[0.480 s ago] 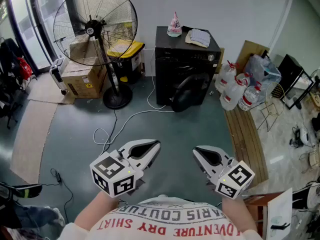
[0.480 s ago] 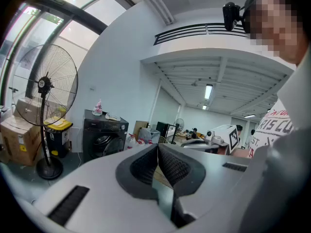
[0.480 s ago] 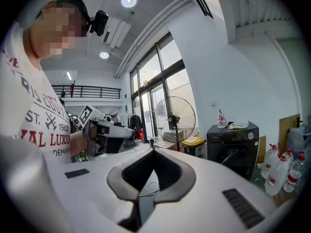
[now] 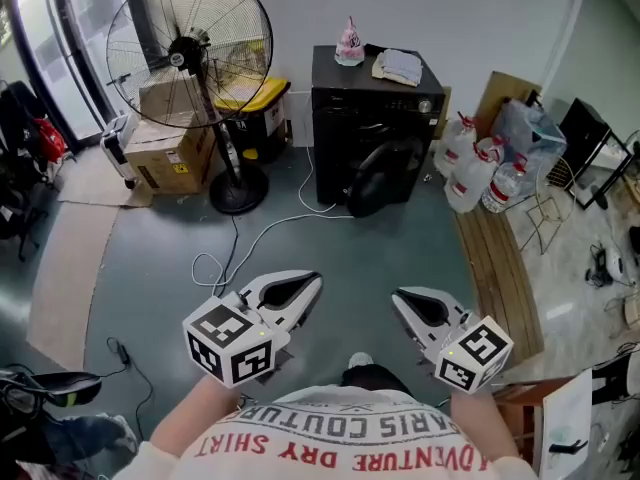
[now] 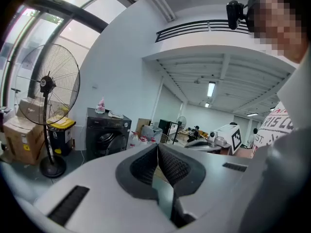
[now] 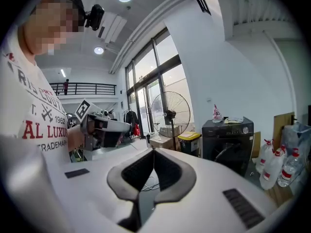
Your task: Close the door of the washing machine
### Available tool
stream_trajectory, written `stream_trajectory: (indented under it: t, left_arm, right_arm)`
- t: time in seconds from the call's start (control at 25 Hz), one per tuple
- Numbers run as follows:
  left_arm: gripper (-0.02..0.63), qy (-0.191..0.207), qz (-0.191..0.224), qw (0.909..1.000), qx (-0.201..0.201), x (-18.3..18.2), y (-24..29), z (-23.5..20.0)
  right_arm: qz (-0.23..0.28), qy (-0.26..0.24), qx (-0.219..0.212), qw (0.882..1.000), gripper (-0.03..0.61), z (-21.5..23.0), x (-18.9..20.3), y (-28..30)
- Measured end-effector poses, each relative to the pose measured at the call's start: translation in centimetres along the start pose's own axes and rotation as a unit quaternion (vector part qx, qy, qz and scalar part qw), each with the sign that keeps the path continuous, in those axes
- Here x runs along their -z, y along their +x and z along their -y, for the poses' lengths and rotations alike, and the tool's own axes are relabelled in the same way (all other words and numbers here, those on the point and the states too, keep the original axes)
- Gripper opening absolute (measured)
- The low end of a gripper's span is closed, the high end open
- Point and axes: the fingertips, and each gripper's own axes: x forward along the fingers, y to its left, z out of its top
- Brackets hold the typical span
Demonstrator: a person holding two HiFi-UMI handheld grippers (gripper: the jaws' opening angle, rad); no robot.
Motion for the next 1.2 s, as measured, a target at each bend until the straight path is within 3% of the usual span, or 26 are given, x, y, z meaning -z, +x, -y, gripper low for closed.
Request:
stream_trajectory:
  t: [0.48,0.92,1.2]
  left_arm:
    - [0.029,-0.004,-0.018,0.9998,-0.007,-1.2,6.2,-4.9]
    - [0.029,-0.043,-0.078,0.9952,-0.042,-3.7,18.0,-18.0]
    - [0.029,-0.024,-0.088,0.9943,-0.055,-7.8,25.9,-25.3]
  right_arm:
    - [0.016,0.018,-0.007,1.0,0.023,7.5,-0.2,3.7]
    - [0.001,0.064,-0.029,0.998,0.023,22.5,-1.5,14.8]
    - [-0.016,0.066,-0.028,0.997,0.023,32.7,-2.7,20.1]
